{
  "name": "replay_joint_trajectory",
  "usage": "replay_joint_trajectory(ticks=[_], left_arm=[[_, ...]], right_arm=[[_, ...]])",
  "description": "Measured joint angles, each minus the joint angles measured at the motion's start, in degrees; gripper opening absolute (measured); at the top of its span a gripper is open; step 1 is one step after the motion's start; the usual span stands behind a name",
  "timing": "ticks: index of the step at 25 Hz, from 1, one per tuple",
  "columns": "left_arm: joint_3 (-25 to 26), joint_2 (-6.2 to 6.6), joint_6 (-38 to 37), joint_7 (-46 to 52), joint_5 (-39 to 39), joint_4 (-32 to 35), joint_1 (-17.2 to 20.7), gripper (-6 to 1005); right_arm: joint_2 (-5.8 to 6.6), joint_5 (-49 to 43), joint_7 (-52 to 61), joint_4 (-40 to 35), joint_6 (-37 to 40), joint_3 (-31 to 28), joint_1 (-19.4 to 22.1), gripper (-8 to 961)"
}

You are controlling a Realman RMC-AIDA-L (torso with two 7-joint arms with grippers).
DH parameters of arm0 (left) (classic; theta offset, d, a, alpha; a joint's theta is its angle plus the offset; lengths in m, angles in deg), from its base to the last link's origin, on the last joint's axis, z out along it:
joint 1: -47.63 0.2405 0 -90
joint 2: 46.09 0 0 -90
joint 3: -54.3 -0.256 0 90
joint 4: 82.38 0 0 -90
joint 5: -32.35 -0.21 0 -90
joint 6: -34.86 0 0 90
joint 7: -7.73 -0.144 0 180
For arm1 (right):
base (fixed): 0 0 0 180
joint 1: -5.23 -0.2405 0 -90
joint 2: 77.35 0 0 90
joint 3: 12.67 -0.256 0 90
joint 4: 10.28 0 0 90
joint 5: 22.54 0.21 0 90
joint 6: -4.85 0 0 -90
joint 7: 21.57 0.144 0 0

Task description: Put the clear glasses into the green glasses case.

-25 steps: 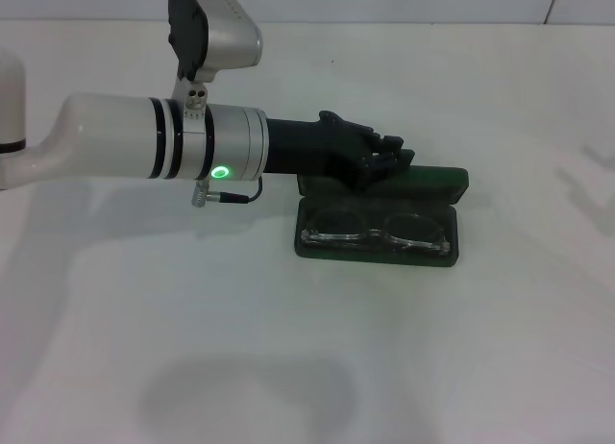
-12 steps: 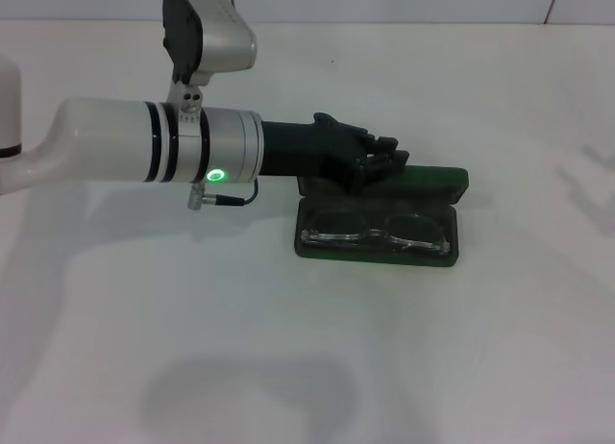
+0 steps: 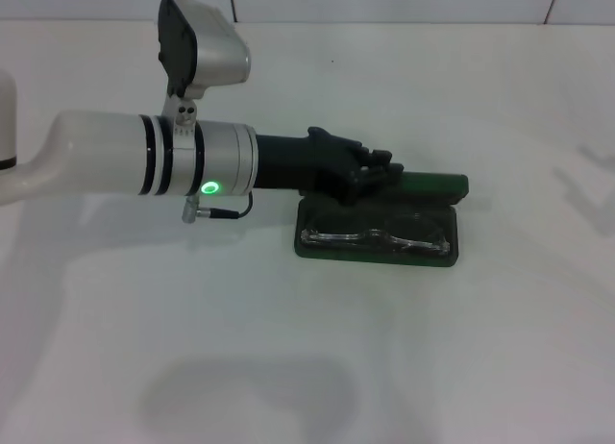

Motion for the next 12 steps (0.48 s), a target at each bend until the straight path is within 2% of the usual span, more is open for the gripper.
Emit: replay_joint_trajectory(ticks=[12], left_arm=[[-0.04,0.03,-0.84,2.14,-5.95,1.39,0.81,215]], right_arm=[[0.00,0.00,-0.03,0.06,0.43,0.61,0.20,531]])
